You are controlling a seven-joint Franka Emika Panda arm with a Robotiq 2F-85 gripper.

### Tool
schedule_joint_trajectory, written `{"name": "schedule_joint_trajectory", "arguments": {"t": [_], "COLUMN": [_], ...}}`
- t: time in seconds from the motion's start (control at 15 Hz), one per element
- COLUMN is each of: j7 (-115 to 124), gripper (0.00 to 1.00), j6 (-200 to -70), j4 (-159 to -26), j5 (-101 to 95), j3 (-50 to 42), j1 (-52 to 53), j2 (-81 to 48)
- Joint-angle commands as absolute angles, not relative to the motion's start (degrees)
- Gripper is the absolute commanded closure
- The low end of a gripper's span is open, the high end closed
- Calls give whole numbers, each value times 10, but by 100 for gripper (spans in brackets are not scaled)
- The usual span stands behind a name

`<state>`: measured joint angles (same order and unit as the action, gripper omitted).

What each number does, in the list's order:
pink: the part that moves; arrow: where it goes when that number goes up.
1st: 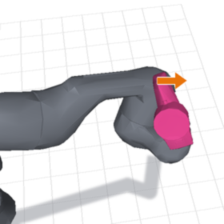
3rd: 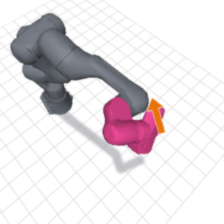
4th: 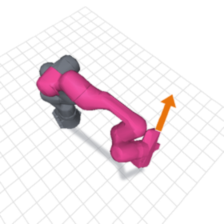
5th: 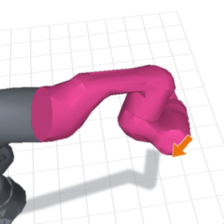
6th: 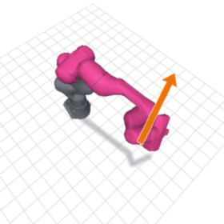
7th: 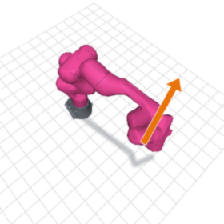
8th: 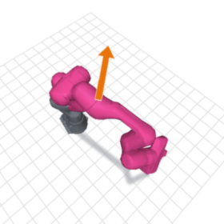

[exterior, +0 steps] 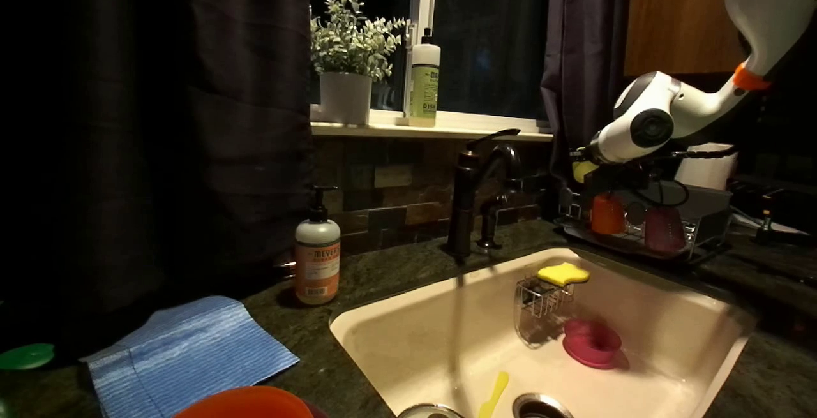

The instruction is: Put the yellow cup inside the drying rack

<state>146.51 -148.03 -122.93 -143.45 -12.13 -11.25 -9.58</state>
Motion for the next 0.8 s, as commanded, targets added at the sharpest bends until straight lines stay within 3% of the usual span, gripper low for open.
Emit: {"name": "schedule_joint_trajectory", "arguments": {"t": [0.0,0.73], "j7": [1480,1452], "gripper": [53,53], "j6": [-1479,-1466], "j4": [-1218,-1197], "j5": [-1418,-1311], "j3": [-102,-84], "j1": [-136,-138], "j2": [-109,-127]}}
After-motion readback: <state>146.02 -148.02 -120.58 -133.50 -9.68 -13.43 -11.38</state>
